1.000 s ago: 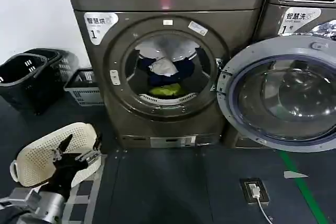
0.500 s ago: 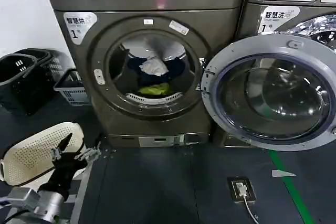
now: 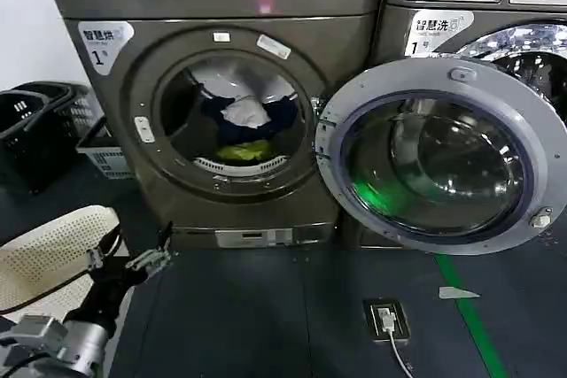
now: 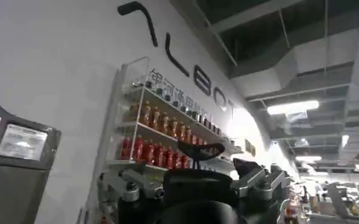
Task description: Grasp the clothes from the dryer.
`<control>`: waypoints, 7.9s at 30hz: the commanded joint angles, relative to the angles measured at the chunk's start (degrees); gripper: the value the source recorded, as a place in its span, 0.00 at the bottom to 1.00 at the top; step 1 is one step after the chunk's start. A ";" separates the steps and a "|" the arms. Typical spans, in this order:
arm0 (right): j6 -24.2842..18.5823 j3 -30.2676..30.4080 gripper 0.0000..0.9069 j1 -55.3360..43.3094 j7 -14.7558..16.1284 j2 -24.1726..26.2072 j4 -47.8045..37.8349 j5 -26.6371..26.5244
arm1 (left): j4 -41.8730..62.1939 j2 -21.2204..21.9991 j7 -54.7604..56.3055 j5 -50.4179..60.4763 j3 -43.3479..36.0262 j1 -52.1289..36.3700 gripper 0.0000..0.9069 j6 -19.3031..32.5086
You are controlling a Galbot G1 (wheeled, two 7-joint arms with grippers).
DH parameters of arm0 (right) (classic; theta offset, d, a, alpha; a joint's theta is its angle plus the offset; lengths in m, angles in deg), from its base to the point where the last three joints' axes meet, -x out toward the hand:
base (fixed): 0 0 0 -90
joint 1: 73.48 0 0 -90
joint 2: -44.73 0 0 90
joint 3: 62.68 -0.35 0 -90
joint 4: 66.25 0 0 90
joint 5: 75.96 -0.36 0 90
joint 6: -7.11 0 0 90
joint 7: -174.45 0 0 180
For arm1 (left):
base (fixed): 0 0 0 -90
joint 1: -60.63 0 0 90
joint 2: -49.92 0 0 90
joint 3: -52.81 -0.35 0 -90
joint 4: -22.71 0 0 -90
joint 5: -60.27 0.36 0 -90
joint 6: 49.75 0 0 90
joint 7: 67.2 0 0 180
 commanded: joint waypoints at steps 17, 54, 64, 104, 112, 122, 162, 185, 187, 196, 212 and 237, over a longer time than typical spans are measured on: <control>-5.64 -0.69 1.00 1.29 0.80 -0.57 0.26 -0.71 | 2.20 -1.66 -0.21 -0.81 -0.90 -4.47 1.00 0.98; -7.31 0.25 1.00 1.59 1.61 -1.18 1.39 -0.62 | 1.96 -1.69 -0.16 -0.64 -1.00 -3.59 1.00 0.96; -7.48 0.36 1.00 1.56 1.73 -1.42 1.49 -0.62 | 1.97 -1.49 -0.17 -0.59 -1.00 -3.56 1.00 0.98; -3.22 -3.55 1.00 4.15 0.20 -1.06 5.30 -1.31 | 57.23 -3.92 2.86 2.00 -20.64 -53.08 1.00 10.69; -3.84 -3.84 1.00 4.26 0.76 -1.20 5.29 -1.31 | 68.58 -2.78 2.95 1.44 -23.78 -62.35 1.00 11.47; -4.84 -3.45 1.00 4.01 0.94 -1.66 5.94 -1.34 | 88.68 -1.08 0.77 3.88 -26.02 -73.63 1.00 17.43; -5.76 0.30 1.00 2.26 1.77 -3.01 7.18 -0.93 | 127.38 -3.54 -56.10 54.20 -55.56 -100.04 1.00 31.41; -6.52 1.02 1.00 1.98 2.11 -3.68 6.87 0.28 | 128.67 -2.30 -51.41 56.92 -58.44 -99.05 0.00 31.14; -6.52 1.15 1.00 1.93 2.06 -3.64 6.88 0.31 | 128.57 -2.19 -49.57 53.82 -58.13 -98.92 0.00 31.00; -6.52 2.08 1.00 1.54 2.06 -3.64 6.95 0.61 | 118.22 -4.34 -37.94 31.79 -48.70 -93.92 0.00 23.32; -7.09 4.25 1.00 0.72 2.11 -3.54 7.66 2.54 | 84.09 -6.27 1.03 7.99 -30.33 -68.66 0.00 25.53; -9.53 2.89 1.00 0.80 1.17 -2.03 5.52 1.18 | 65.64 -1.01 14.75 12.22 -23.52 -52.04 0.00 30.69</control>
